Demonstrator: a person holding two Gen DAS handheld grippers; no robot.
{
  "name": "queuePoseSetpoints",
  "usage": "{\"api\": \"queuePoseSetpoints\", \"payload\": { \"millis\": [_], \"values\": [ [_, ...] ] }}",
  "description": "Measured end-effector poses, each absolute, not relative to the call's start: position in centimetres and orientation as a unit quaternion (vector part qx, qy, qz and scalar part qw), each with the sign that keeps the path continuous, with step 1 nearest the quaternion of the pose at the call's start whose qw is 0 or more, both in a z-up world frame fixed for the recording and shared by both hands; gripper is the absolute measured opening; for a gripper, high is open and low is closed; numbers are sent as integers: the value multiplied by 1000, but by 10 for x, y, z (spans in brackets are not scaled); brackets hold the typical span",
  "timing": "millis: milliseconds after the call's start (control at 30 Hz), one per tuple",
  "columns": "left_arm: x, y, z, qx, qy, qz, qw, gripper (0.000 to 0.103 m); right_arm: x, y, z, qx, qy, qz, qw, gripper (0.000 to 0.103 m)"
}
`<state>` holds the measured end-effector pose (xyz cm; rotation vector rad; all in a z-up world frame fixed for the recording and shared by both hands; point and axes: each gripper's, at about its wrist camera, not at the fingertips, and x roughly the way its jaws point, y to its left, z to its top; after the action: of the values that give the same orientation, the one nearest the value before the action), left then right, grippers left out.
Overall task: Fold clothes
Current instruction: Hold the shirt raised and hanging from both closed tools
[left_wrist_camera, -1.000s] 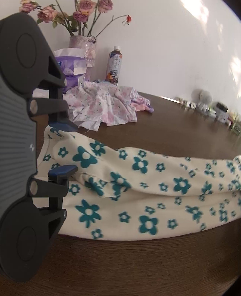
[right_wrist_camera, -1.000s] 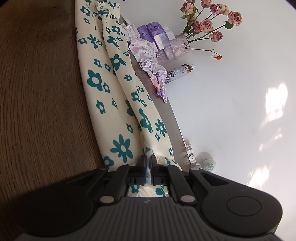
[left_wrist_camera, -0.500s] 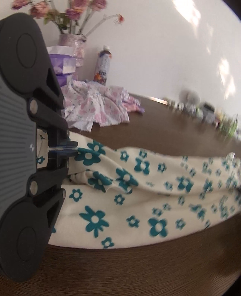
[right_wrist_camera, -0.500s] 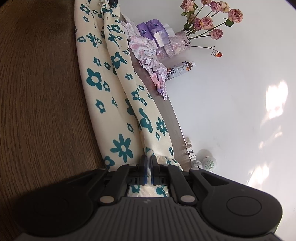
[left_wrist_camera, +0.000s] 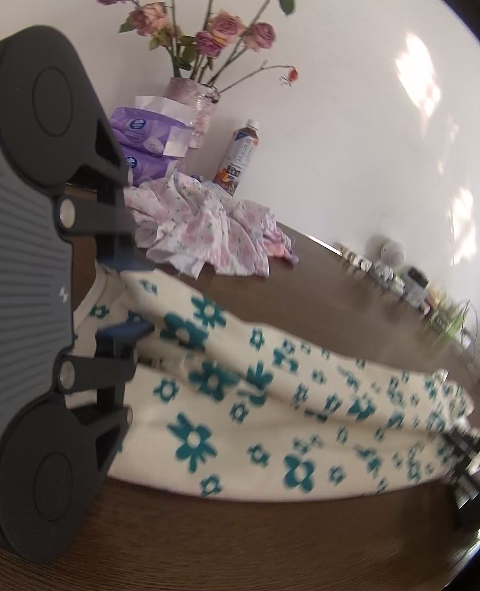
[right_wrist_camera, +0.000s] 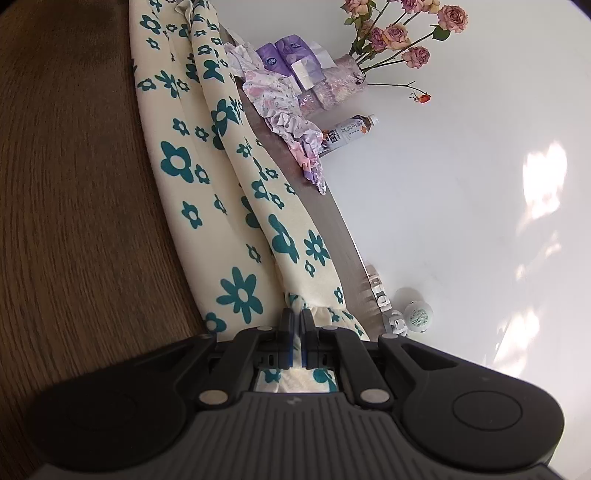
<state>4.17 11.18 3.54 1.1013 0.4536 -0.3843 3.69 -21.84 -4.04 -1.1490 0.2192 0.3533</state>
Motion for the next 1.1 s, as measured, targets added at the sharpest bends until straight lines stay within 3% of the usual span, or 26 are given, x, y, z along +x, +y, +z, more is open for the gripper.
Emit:
{"api": "queuePoseSetpoints", "payload": {
  "millis": [267, 333, 367, 633, 867, 1100],
  "values": [
    [56, 106, 27, 572, 233, -228, 752, 38, 40, -217, -40, -533, 104, 164, 823, 5],
    [63, 104, 23, 579, 243, -238, 741, 26, 40, -217, -40, -532, 105, 162, 825, 5],
    [66, 103, 22, 581, 248, -241, 737, 1, 40, -217, -40, -530, 105, 162, 826, 5],
    [71, 99, 18, 602, 177, -168, 760, 2, 39, -220, -41, -516, 104, 161, 835, 5],
    [58, 97, -14, 620, 197, -180, 738, 2, 38, -223, -41, -504, 104, 159, 843, 5],
    [50, 105, 20, 542, 196, -165, 800, 10, 35, -223, -41, -502, 102, 158, 844, 5]
  ]
}}
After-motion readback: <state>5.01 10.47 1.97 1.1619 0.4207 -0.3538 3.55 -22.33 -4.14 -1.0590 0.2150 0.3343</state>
